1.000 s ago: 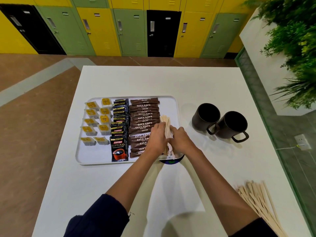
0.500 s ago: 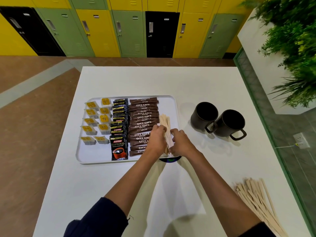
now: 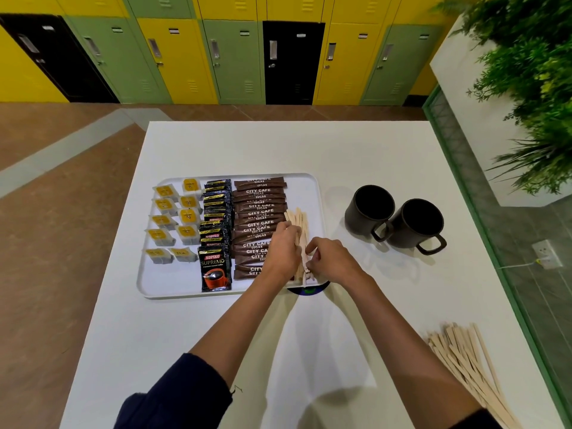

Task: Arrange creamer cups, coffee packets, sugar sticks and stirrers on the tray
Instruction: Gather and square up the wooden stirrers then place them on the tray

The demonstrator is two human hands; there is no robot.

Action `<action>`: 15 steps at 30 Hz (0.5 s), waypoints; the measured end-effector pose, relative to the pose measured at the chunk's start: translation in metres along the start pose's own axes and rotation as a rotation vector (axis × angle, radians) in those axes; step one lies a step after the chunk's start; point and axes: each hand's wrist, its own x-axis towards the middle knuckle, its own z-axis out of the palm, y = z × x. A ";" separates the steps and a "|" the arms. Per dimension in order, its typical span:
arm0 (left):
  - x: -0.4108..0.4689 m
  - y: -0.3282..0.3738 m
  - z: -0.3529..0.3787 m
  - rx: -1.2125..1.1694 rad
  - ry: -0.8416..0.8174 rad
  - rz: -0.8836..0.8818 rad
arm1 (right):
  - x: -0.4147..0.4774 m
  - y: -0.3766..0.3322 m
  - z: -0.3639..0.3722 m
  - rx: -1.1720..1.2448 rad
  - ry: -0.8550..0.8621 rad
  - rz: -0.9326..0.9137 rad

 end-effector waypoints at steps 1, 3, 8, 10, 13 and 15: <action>0.001 0.000 0.000 0.011 -0.001 0.004 | 0.001 0.000 -0.001 0.000 0.015 0.000; 0.002 0.001 0.001 0.017 0.005 0.017 | 0.004 -0.001 -0.003 0.025 0.070 0.000; 0.002 0.001 0.001 -0.040 0.060 0.010 | 0.021 -0.005 -0.009 0.132 0.147 0.012; 0.002 0.002 0.001 -0.061 0.046 0.001 | 0.027 -0.008 -0.009 0.165 0.111 -0.001; 0.005 0.002 0.001 -0.079 0.027 -0.015 | 0.031 -0.011 -0.007 0.217 0.078 -0.015; 0.006 0.002 0.000 -0.088 0.023 -0.023 | 0.032 -0.012 -0.007 0.246 0.063 -0.031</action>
